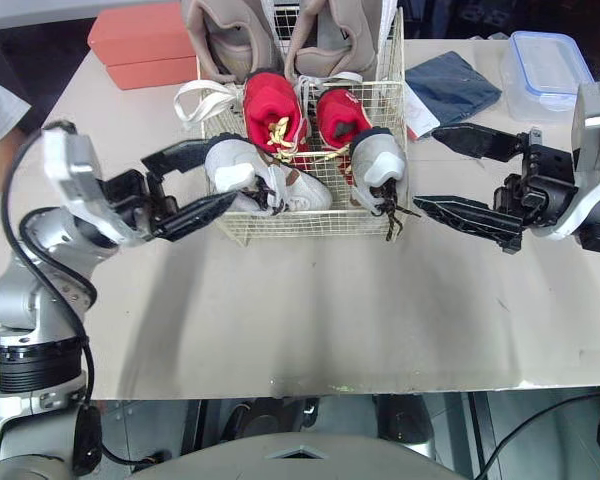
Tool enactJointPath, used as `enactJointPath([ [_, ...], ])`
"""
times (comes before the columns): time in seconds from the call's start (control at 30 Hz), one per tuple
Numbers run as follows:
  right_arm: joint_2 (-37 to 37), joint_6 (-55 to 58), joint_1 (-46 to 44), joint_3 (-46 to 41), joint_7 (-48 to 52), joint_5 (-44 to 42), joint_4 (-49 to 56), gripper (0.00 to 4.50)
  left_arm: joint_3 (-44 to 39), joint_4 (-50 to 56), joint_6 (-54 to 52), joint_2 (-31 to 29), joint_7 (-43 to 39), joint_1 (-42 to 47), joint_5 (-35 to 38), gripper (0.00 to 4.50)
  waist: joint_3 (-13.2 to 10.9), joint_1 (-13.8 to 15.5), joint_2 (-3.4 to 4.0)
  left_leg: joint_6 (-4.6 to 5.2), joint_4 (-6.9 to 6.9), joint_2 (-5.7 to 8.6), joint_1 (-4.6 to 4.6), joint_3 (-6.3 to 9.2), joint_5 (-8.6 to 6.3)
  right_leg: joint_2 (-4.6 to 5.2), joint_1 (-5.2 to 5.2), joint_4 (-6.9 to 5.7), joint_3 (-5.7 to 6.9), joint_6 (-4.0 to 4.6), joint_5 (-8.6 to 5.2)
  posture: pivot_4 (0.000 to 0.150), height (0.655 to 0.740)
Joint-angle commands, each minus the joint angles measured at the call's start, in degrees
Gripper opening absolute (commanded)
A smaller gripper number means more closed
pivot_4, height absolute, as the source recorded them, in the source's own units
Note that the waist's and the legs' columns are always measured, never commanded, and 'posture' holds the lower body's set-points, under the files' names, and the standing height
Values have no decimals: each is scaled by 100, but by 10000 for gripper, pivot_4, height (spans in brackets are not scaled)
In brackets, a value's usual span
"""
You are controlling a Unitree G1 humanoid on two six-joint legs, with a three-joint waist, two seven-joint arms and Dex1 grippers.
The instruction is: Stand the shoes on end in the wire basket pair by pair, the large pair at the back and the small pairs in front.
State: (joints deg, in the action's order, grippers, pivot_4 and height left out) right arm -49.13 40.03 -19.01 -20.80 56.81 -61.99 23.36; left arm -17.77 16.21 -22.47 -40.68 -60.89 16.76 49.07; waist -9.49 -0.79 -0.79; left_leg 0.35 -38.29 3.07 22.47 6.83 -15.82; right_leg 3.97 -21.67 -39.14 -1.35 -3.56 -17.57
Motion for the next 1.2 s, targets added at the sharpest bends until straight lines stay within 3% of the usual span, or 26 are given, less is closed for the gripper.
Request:
enactJointPath([
  [0.03,1,-154,171,-294,16,63,-32,45000,-475,242,-462,-421,-128,-293,458,44853,-1,-26,2,-2,3,-1,2,1,1,-1,-1,7,0,0,0,1500,7400],
  [0.23,85,-310,827,-504,42,283,-132,45000,-1078,82,-635,-683,45,-719,453,44853,-4,16,6,-1,8,0,9,8,0,2,-1,19,-1,0,1,1500,7400],
  [0.47,251,-947,1733,-519,120,1163,-426,45000,-1234,-119,-639,-668,390,-1819,-244,44853,-5,11,9,5,8,0,9,8,-3,3,1,20,-13,0,1,1500,7400],
  [0.7,704,-2025,2371,-34,156,2330,-813,45000,-526,-185,-112,-189,982,-2484,-1446,44853,-4,29,10,8,11,0,4,7,-6,4,4,20,-17,0,1,1500,7400],
  [0.93,957,-2595,2493,135,231,2737,-1112,45000,6,-336,777,381,1032,-2752,-2146,44853,-3,2,14,-1,12,0,3,6,-2,5,3,20,-21,2,2,1500,7400],
  [1.2,906,-3444,2575,290,534,3352,-1672,45000,165,-563,1234,557,1135,-2896,-2515,44853,-1,17,16,19,12,0,1,6,-13,6,6,20,-18,3,3,1500,7400],
])
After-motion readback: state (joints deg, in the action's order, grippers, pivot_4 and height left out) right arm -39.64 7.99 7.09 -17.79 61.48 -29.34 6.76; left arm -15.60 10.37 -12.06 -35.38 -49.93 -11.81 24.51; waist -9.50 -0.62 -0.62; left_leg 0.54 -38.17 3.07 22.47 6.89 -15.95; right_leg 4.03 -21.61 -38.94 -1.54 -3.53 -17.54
